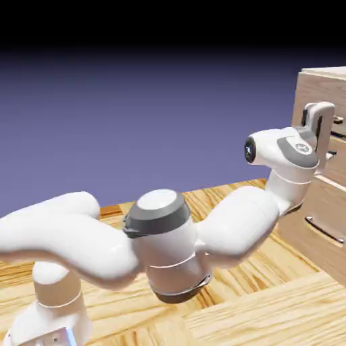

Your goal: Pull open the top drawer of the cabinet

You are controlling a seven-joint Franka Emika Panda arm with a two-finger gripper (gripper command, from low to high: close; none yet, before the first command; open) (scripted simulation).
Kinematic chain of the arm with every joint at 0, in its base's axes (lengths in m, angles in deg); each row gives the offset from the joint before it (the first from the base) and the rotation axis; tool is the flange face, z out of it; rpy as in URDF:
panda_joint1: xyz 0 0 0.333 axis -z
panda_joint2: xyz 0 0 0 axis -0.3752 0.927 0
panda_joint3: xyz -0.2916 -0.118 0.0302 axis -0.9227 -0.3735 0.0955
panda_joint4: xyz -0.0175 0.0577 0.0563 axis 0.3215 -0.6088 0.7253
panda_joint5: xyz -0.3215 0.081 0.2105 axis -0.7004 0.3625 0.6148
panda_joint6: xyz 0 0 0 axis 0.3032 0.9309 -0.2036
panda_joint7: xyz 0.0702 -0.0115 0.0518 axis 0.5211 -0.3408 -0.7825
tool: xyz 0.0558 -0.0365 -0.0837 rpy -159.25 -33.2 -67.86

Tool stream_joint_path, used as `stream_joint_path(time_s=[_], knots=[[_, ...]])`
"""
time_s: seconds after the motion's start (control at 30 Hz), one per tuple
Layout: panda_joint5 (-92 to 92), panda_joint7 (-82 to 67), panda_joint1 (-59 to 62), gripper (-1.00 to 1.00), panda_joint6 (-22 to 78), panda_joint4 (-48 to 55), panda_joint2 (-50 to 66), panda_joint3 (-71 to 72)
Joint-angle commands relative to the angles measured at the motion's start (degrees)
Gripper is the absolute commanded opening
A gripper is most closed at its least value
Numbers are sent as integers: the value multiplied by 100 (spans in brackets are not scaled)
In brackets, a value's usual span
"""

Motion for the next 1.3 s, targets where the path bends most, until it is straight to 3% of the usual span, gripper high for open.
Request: stream_joint_path(time_s=[0.0,0.77,1.27], knots=[[0,0,0,-100,0,0,0,0],[171,657,3507,-100,1077,-4560,-83,789],[-771,4351,4068,-100,98,-3966,2992,811]])
